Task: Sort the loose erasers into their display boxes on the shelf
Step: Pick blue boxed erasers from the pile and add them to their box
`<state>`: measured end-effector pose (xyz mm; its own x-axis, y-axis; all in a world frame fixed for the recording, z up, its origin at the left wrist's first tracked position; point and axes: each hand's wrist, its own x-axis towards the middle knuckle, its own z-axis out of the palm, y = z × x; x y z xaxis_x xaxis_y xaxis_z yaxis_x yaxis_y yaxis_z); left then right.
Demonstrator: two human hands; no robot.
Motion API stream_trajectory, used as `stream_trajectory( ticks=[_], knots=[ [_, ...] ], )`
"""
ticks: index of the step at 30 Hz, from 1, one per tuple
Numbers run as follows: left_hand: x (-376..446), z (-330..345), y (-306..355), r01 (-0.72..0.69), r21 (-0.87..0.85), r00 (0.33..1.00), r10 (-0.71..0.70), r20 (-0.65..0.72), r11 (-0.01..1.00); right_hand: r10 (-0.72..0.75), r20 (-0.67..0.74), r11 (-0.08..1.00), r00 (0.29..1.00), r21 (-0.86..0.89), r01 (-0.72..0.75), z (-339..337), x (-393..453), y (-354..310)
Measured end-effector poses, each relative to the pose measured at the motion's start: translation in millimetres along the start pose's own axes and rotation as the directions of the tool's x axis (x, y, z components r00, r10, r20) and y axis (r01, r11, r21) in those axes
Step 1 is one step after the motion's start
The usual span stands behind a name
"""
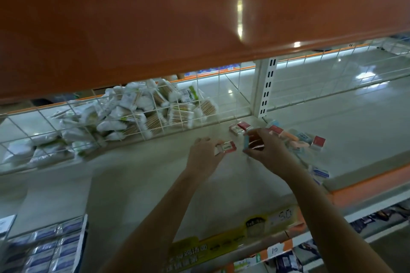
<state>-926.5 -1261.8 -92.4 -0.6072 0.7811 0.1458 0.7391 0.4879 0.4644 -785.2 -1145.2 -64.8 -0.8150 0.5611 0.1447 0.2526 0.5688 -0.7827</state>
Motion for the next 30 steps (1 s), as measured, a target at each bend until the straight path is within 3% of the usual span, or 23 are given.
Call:
stream_trajectory(
  ticks=[7,11,20,30],
  knots=[
    [-57,-71,-38,0.114,-0.062,0.983,-0.121,-0.140,0.992,-0.079,0.123,0.909,0.989,0.415,0.021,42,-10,-46],
    [-99,-107,-63,0.183,-0.065,0.962,-0.192,-0.193,0.981,-0.127,0.181,0.843,0.975,0.538,0.010,73,-16,-74],
    [-209,-188,-132,0.248,-0.041,0.942,-0.251,-0.223,0.968,-0.226,0.307,0.790,0.924,0.613,-0.011,153,-45,-165],
    [-288,-257,-242,0.273,-0.018,0.916,-0.266,-0.300,0.962,-0.311,0.353,0.860,0.883,0.501,0.103,270,-64,-267]
  ],
)
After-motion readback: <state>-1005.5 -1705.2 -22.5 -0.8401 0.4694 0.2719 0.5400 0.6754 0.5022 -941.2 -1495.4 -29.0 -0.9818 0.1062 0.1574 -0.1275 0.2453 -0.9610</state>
